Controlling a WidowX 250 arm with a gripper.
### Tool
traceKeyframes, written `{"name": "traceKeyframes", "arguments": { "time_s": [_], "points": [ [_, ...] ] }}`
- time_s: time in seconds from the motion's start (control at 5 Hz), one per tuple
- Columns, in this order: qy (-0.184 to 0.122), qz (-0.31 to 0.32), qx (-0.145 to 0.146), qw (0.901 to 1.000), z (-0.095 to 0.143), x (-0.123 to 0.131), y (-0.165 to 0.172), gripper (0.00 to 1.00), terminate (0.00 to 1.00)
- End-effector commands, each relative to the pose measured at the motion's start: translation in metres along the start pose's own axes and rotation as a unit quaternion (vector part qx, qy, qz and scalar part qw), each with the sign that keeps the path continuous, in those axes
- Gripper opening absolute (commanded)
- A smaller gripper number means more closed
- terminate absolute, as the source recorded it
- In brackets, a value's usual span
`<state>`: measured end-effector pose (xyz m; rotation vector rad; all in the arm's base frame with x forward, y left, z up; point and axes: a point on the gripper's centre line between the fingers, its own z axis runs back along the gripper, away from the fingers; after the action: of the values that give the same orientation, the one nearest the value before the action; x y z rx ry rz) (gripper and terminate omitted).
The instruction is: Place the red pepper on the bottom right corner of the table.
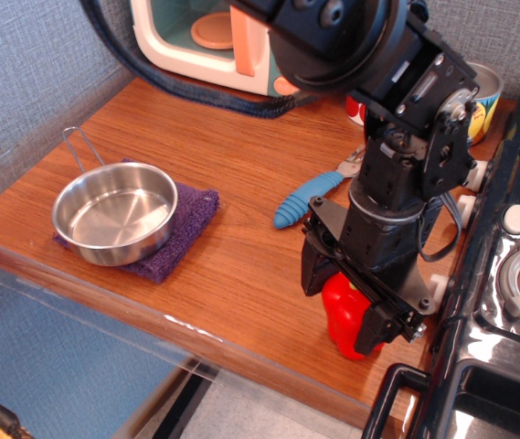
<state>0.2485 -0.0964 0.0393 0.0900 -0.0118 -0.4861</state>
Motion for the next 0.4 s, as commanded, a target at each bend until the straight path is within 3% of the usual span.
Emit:
{"name": "traceKeyframes", "arguments": {
  "time_s": [0.0, 0.2],
  "points": [
    [-0.038, 0.014, 0.004, 0.9992, 0.033, -0.025, 0.021, 1.00, 0.00],
    [-0.084, 0.024, -0.001, 0.9962, 0.067, -0.025, 0.027, 1.00, 0.00]
  ]
}}
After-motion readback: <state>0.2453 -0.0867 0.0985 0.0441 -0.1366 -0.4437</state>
